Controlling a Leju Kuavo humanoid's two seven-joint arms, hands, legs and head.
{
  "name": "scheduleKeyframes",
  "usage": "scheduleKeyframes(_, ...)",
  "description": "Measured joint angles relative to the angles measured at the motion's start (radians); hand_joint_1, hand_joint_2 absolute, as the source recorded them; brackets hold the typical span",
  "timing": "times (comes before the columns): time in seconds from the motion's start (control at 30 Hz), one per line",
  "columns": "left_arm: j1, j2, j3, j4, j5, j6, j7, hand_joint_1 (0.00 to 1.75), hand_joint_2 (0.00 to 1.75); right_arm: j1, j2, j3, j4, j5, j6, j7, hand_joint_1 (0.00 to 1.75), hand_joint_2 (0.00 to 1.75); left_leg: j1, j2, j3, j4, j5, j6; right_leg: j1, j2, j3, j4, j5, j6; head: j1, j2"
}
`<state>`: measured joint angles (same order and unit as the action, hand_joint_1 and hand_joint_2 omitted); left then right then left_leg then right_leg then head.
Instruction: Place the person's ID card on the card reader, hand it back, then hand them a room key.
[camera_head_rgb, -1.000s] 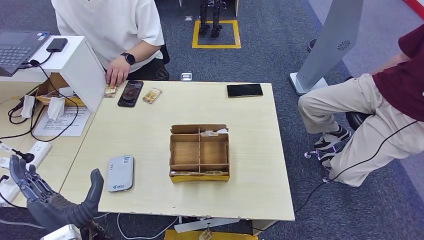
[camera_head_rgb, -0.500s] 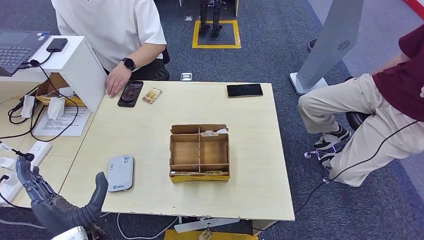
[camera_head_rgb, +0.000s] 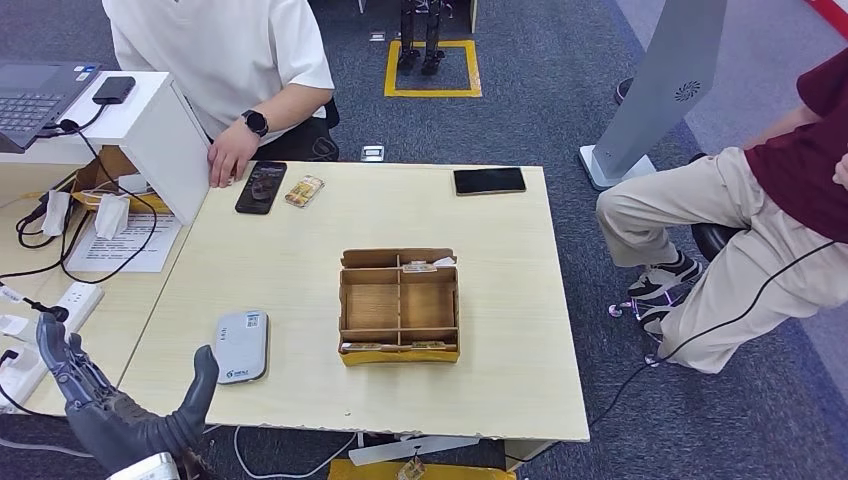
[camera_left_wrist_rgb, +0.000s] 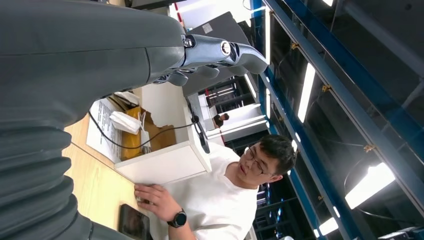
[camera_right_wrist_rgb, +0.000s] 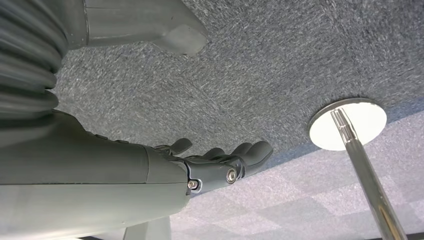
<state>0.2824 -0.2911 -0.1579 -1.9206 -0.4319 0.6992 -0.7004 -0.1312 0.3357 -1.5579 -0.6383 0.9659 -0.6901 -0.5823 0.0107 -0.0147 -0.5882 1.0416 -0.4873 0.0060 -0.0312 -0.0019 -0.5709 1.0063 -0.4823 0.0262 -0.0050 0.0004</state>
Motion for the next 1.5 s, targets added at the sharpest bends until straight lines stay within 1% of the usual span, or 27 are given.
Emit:
scheduleKeyframes(0.2, -0.001, 0.001, -0.005, 0.003, 0.050, 0.000, 0.000, 0.00, 1.75, 0.001, 0.000, 0.000, -0.003, 0.003, 0.000, 0.001, 0.00, 1.75, 0.000, 0.000, 0.000, 0.000, 0.000, 0.000, 0.000, 0.000, 0.000, 0.000, 0.000, 0.000, 0.000, 0.000)
scheduleKeyframes(0.4, -0.009, 0.009, -0.037, 0.010, 0.063, 0.000, 0.005, 0.00, 1.75, 0.002, 0.000, 0.000, -0.003, 0.008, 0.000, 0.000, 0.00, 1.75, 0.000, 0.000, 0.000, 0.000, 0.000, 0.000, 0.000, 0.000, 0.000, 0.000, 0.000, 0.000, 0.000, 0.000)
scheduleKeyframes(0.57, -0.010, 0.014, -0.045, 0.016, 0.022, 0.000, 0.001, 0.00, 1.75, 0.002, 0.000, 0.000, -0.003, 0.014, 0.000, -0.002, 0.00, 1.75, 0.000, 0.000, 0.000, 0.000, 0.000, 0.000, 0.000, 0.000, 0.000, 0.000, 0.000, 0.000, 0.000, 0.000)
scheduleKeyframes(0.83, -0.010, 0.015, -0.045, 0.017, 0.020, 0.000, 0.000, 0.00, 1.75, 0.002, 0.000, 0.000, -0.004, 0.019, 0.000, -0.001, 0.00, 1.75, 0.000, 0.000, 0.000, 0.000, 0.000, 0.000, 0.000, 0.000, 0.000, 0.000, 0.000, 0.000, 0.000, 0.000)
scheduleKeyframes(1.1, -0.010, -0.001, -0.044, 0.013, -0.030, 0.000, 0.000, 0.00, 1.75, 0.003, 0.000, 0.000, -0.005, 0.023, 0.000, 0.001, 0.00, 1.75, 0.000, 0.000, 0.000, 0.000, 0.000, 0.000, 0.000, 0.000, 0.000, 0.000, 0.000, 0.000, 0.000, 0.000)
scheduleKeyframes(1.5, -0.008, -0.009, -0.039, -0.035, -0.053, 0.000, 0.000, 0.00, 1.75, 0.004, 0.000, 0.000, -0.011, 0.036, 0.000, 0.007, 0.00, 1.75, 0.000, 0.000, 0.000, 0.000, 0.000, 0.000, 0.000, 0.000, 0.000, 0.000, 0.000, 0.000, 0.000, 0.000)
